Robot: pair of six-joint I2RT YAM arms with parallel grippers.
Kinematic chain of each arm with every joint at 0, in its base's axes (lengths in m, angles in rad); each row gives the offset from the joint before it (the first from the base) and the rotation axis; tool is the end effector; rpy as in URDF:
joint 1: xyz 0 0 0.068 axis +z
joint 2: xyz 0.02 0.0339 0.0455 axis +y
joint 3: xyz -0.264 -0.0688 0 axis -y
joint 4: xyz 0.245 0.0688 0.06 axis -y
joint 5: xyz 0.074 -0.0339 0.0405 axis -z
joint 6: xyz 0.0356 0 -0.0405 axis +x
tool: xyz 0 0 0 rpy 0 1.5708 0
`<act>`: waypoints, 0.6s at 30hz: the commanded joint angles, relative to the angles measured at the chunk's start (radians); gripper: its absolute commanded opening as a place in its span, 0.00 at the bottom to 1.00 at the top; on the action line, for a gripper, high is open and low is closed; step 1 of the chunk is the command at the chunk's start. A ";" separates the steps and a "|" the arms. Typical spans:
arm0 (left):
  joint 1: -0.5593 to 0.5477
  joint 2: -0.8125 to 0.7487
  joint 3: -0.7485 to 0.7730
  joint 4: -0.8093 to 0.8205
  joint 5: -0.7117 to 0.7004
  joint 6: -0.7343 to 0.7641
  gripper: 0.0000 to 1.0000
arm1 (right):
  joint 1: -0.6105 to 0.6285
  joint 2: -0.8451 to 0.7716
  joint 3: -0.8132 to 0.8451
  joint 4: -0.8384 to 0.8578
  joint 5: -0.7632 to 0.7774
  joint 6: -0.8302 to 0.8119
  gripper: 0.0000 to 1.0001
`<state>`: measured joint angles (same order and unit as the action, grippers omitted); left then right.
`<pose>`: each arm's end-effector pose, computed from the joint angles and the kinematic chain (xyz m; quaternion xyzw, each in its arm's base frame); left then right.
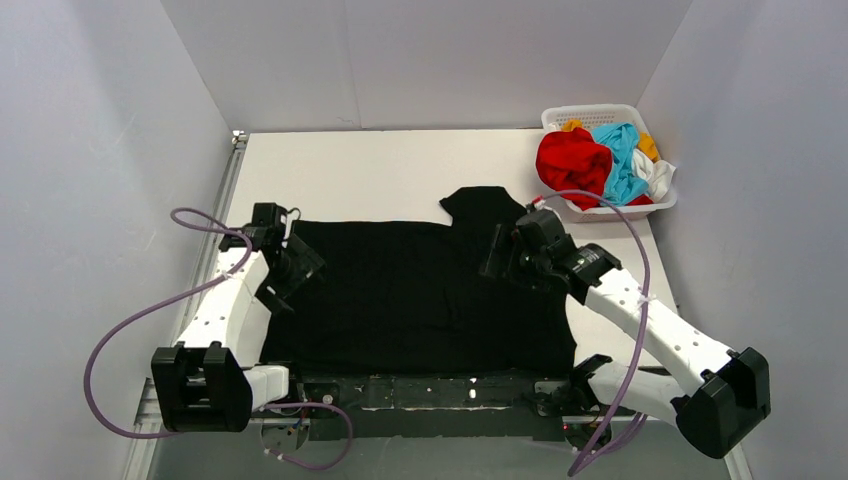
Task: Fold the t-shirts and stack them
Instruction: Grab the side of the flattened tshirt furthest away from the robot with both arms
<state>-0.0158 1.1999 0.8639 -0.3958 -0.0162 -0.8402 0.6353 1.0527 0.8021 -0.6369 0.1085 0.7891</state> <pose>0.2569 -0.0035 0.2622 -0.3689 0.8354 -0.1623 0.3736 0.1718 0.1218 0.2554 0.0904 0.9366 0.1800 0.2866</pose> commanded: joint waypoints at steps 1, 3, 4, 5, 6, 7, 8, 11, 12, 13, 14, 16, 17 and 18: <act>0.011 0.071 0.182 -0.157 -0.098 0.060 0.98 | -0.030 0.060 0.184 0.074 0.108 -0.084 0.98; 0.044 0.184 0.276 -0.126 -0.083 0.096 0.98 | -0.062 0.112 0.252 0.106 0.117 -0.122 0.98; 0.069 0.243 0.320 -0.083 -0.065 0.113 0.98 | -0.082 0.143 0.287 0.107 0.126 -0.128 0.98; 0.090 0.316 0.358 -0.053 -0.043 0.134 0.98 | -0.100 0.174 0.325 0.103 0.123 -0.139 0.98; 0.113 0.395 0.413 -0.029 -0.010 0.150 0.98 | -0.118 0.199 0.353 0.100 0.114 -0.150 0.98; 0.132 0.468 0.477 -0.016 0.013 0.165 0.98 | -0.128 0.220 0.369 0.106 0.114 -0.160 0.98; 0.148 0.550 0.542 -0.017 0.040 0.181 0.98 | -0.136 0.235 0.378 0.116 0.108 -0.171 0.97; 0.166 0.765 0.765 -0.071 0.048 0.245 0.98 | -0.156 0.264 0.376 0.135 0.072 -0.185 0.96; 0.165 0.823 0.859 -0.097 0.040 0.268 0.98 | -0.161 0.271 0.370 0.134 0.066 -0.186 0.96; 0.166 0.880 0.914 -0.114 0.037 0.282 0.98 | -0.164 0.275 0.362 0.138 0.064 -0.187 0.95; 0.167 0.945 0.968 -0.136 0.036 0.293 0.98 | -0.165 0.279 0.354 0.141 0.061 -0.191 0.95; 0.168 1.018 1.049 -0.156 0.038 0.305 0.98 | -0.167 0.283 0.341 0.140 0.064 -0.191 0.94; 0.167 1.044 1.075 -0.158 0.042 0.307 0.98 | -0.169 0.283 0.334 0.138 0.061 -0.192 0.94; 0.167 1.063 1.093 -0.155 0.046 0.310 0.98 | -0.170 0.286 0.323 0.139 0.059 -0.193 0.94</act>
<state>0.1551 2.2127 1.8584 -0.3733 0.0086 -0.5919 0.4721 1.3407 1.1469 -0.5240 0.1761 0.6224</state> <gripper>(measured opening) 0.981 0.947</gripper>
